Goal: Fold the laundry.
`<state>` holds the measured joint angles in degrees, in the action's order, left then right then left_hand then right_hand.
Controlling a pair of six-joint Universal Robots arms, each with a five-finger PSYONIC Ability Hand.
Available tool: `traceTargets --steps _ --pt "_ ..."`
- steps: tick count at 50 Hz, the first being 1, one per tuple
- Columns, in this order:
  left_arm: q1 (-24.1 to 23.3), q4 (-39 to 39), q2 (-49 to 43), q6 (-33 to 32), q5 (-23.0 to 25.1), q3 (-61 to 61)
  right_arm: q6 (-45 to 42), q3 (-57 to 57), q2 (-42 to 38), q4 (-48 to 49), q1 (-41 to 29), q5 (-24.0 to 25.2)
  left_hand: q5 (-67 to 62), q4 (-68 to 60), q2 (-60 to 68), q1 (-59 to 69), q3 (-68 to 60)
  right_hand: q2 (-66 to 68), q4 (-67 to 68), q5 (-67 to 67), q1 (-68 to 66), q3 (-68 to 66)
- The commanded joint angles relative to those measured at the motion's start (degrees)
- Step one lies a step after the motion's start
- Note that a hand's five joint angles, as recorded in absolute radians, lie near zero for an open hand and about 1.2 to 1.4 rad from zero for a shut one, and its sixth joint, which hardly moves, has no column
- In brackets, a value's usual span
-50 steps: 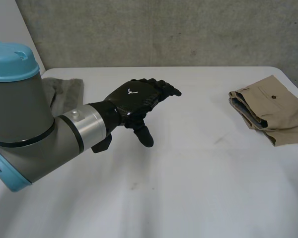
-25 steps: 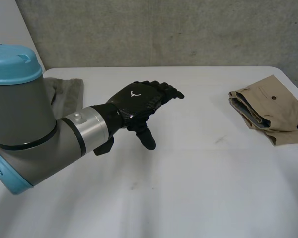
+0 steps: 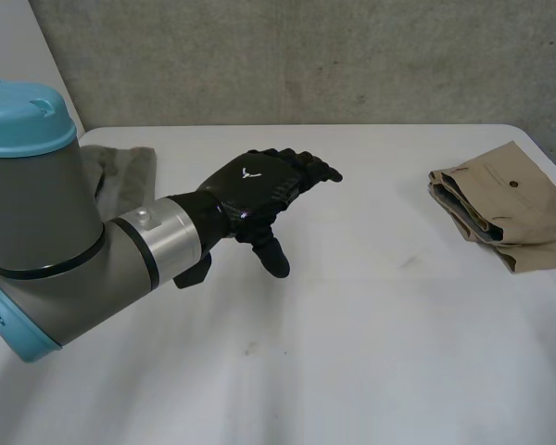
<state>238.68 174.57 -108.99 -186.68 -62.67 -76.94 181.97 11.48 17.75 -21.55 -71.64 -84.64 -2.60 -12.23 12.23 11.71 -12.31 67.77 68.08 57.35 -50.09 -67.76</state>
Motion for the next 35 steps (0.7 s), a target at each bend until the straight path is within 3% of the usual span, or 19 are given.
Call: traceTargets --steps 1,2,5,10,14,23,26,31,35 --pt "-0.1 0.8 0.0 0.0 -0.1 -0.1 -0.8 7.9 3.8 -0.9 1.8 3.7 1.4 1.0 -1.0 -0.5 1.1 12.2 11.9 12.7 -29.9 -12.2" --pt "-0.2 0.9 0.0 0.0 -0.1 -0.1 -1.3 9.2 4.8 -1.0 1.8 5.3 1.4 1.0 -1.0 -0.5 1.1 6.6 6.3 7.1 -24.3 -6.6" --pt "-0.2 0.9 0.3 0.0 -0.3 -0.2 -1.6 12.8 7.5 -1.0 2.0 8.4 1.5 1.2 -1.2 -0.6 1.3 -57.8 -58.1 -57.3 40.1 57.8" --pt "0.3 1.3 1.0 -0.1 -0.9 0.0 -2.9 19.3 15.5 1.8 0.5 11.6 1.9 1.5 -1.5 -1.0 1.6 -57.8 -58.1 -57.3 40.1 57.8" --pt "1.0 2.3 2.4 -0.1 -2.3 0.0 -5.0 27.2 24.0 8.0 -5.5 12.7 2.0 1.7 -1.7 -1.2 1.8 -57.8 -58.1 -57.3 40.1 57.8" --pt "6.6 6.5 3.9 -0.2 -12.1 -0.4 -11.4 49.7 41.0 26.4 -20.5 13.0 2.6 2.2 -2.2 -1.7 2.3 -57.8 -58.1 -57.3 40.1 57.8" --pt "9.7 8.8 4.0 -1.0 -14.7 -0.5 -15.8 58.4 45.5 32.7 -26.7 13.0 2.6 2.2 -2.2 -1.7 2.3 -57.8 -58.1 -57.3 40.1 57.8" --pt "17.1 11.5 3.4 -1.1 -15.0 -0.3 -24.0 70.4 50.9 40.6 -36.9 12.7 2.6 2.2 -2.2 -1.7 2.3 -57.8 -58.1 -57.3 40.1 57.8" --pt "21.3 11.9 1.3 -1.1 -14.9 -0.1 -26.4 73.0 51.4 40.5 -40.6 11.1 2.4 2.0 -2.0 -1.5 2.1 -57.8 -58.1 -57.3 40.1 57.8"
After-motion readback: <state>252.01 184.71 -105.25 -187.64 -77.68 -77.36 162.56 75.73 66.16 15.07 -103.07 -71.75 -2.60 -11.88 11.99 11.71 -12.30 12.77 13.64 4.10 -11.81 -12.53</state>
